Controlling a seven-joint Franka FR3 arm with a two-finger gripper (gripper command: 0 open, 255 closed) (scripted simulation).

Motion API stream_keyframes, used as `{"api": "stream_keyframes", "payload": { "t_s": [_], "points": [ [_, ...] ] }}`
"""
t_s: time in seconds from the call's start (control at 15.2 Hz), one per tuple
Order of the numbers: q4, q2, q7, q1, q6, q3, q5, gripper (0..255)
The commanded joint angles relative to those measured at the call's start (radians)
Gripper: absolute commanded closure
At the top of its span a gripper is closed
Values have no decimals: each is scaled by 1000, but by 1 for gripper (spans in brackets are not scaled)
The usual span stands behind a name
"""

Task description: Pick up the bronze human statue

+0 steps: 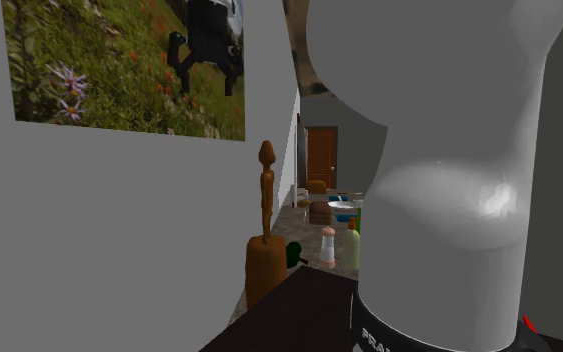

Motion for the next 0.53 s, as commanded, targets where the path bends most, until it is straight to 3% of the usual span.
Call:
{"api": "stream_keyframes", "payload": {
  "t_s": [0.0,0.46],
  "points": [
    [2,69,42,-24,110,-13,-7,0],
    [32,255,157,-93,275,-68,-21,0]
  ]
}}
